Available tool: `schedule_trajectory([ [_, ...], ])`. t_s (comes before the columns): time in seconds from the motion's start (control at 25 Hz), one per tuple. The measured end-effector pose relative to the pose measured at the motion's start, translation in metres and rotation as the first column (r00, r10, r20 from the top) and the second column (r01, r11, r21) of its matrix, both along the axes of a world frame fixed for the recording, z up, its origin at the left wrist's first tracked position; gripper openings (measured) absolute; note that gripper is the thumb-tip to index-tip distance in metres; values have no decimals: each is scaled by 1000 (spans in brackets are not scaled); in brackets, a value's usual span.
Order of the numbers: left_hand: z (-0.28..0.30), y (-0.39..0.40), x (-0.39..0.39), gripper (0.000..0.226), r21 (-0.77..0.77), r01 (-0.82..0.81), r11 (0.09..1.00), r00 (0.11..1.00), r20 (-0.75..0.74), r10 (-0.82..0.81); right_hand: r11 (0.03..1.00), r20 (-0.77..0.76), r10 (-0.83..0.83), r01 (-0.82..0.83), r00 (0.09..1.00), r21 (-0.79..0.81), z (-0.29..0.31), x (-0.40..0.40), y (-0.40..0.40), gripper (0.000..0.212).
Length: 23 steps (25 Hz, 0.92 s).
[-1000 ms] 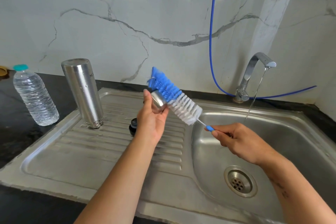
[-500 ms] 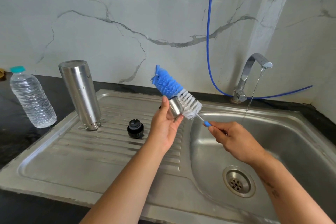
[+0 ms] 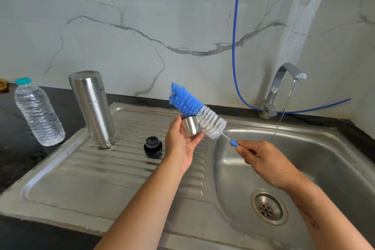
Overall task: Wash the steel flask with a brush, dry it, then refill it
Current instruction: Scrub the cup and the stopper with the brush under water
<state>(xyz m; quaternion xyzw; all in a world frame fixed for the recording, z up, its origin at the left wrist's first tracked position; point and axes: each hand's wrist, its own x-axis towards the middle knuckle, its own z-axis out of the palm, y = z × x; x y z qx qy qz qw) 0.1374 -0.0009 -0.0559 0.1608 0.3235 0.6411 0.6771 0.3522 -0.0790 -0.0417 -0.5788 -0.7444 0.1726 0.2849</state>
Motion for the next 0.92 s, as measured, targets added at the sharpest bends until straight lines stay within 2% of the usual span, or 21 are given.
schedule_trajectory([
  [0.08, 1, -1, -1, 42, 43, 33, 999, 999, -22, -32, 1000, -1, -5, 5, 1000, 21, -1, -1, 0, 31],
  [0.24, 1, -17, 19, 35, 116, 199, 973, 968, -180, -177, 993, -38, -63, 67, 997, 99, -3, -13, 4, 33],
  [0.36, 10, -11, 9, 23, 160, 88, 983, 996, -34, -83, 998, -47, -40, 42, 998, 39, 1, -13, 5, 32],
  [0.44, 13, -1, -9, 26, 136, -15, 991, 995, 104, 1, 996, -53, 35, -39, 998, -83, 6, -6, 0, 31],
  [0.48, 13, 0, -12, 27, 136, -10, 991, 991, 132, -8, 994, -53, 40, -46, 998, -101, 6, -3, -2, 30],
  [0.64, 10, -15, 6, 26, 192, 161, 968, 984, 38, -171, 999, -60, -34, 34, 998, -4, 4, -7, 1, 29],
  [0.76, 16, -10, -6, 33, 205, 85, 975, 988, 110, -110, 991, -183, 19, -43, 983, -130, 10, 2, -4, 23],
  [0.8, 17, -8, -10, 37, 200, 58, 978, 992, 97, -79, 988, -202, 18, -48, 979, -145, 12, 7, -6, 23],
  [0.84, 17, -8, -11, 43, 187, 53, 981, 998, 18, -58, 991, -214, -4, -25, 977, -135, 12, 12, -7, 22],
  [0.92, 11, -11, -6, 53, 129, 91, 987, 967, -248, -56, 995, -242, -56, 36, 969, -89, 10, 14, -6, 22],
])
